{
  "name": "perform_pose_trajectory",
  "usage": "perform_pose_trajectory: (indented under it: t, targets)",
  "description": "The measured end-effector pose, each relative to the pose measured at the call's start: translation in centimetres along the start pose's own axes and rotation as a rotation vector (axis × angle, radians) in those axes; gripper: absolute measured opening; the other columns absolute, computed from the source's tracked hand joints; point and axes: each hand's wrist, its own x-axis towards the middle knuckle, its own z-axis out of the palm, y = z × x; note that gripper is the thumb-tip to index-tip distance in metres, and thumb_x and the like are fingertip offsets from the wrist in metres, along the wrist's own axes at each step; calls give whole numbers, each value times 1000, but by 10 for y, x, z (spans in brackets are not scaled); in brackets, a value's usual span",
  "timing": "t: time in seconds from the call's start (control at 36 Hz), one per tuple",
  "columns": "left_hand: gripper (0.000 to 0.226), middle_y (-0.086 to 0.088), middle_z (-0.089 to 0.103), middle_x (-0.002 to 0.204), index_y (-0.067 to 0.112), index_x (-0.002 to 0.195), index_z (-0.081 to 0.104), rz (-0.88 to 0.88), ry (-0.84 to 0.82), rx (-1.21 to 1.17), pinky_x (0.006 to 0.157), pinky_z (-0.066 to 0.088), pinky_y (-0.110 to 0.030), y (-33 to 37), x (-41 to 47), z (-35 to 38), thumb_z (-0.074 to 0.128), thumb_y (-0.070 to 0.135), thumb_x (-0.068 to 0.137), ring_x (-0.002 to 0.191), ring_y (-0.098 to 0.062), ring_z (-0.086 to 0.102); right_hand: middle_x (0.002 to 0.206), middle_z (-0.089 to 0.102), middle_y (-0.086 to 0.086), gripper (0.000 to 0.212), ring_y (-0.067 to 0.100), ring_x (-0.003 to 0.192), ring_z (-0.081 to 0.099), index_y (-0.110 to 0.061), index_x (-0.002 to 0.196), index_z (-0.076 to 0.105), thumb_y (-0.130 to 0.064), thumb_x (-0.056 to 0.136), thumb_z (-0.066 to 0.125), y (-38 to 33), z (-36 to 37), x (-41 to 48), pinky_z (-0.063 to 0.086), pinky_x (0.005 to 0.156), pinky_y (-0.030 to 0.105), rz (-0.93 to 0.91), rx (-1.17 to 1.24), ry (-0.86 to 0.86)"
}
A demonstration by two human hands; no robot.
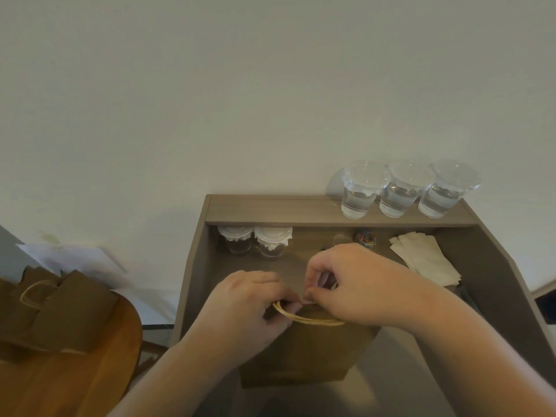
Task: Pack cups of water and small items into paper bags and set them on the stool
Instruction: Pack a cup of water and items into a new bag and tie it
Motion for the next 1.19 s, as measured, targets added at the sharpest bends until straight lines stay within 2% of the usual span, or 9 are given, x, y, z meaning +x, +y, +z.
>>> perform_pose_trajectory:
  t: [0.14,0.31,0.42,0.5,0.67,0.86,1.08,1.19]
  targets:
    - [28,30,68,93,44,105,77,-4,-17,-20,85,56,-17,1,1,-3,55,56,93,94,5,61,94,68,-24,8,-10,89,60,-37,97,70,-43,98,64,-2,4,-3,40,57,5,4,-58,33]
    - [28,29,68,92,44,104,77,-10,-15,-35,83,57,-20,3,2,-4,55,56,93,93,3,62,89,66,-22,9,-14,80,58,-40,90,64,-44,98,66,-3,6,-7,37,65,-4,7,-51,51]
    - [17,29,66,90,43,101,76,-13,-10,-45,84,57,-23,3,2,-4,61,49,94,94,2,61,87,68,-21,10,-9,84,61,-38,88,64,-45,94,65,2,6,-8,46,62,6,26,-30,135]
    - [16,28,68,93,43,104,77,-8,-14,-26,86,57,-20,4,4,-5,65,48,94,95,3,62,86,67,-20,10,-12,90,59,-39,87,63,-42,96,66,1,8,-7,44,64,3,-2,-40,94]
    - [16,28,69,92,43,105,77,0,-31,-35,84,55,-16,5,4,-6,67,48,94,94,4,62,87,67,-19,12,-6,83,63,-40,86,61,-39,97,66,1,15,-4,46,65,8,-32,-36,51]
    - [15,29,68,93,44,106,77,-22,-41,-28,85,56,-18,4,3,-5,67,47,95,94,4,61,89,70,-19,7,-2,86,65,-35,92,71,-39,95,66,0,13,-3,58,78,23,-23,-31,45]
    - [14,32,64,93,44,108,76,-27,-48,-21,88,53,-15,5,1,-6,66,44,97,95,7,58,90,70,-18,8,-2,86,66,-34,90,73,-36,94,66,-4,11,-5,60,78,27,-1,-62,21]
    - [15,36,56,89,44,108,75,-32,-38,-1,90,53,-14,5,2,-3,64,47,98,94,10,56,88,70,-20,11,-2,86,66,-37,82,71,-34,92,68,-4,5,-1,61,79,27,63,8,2]
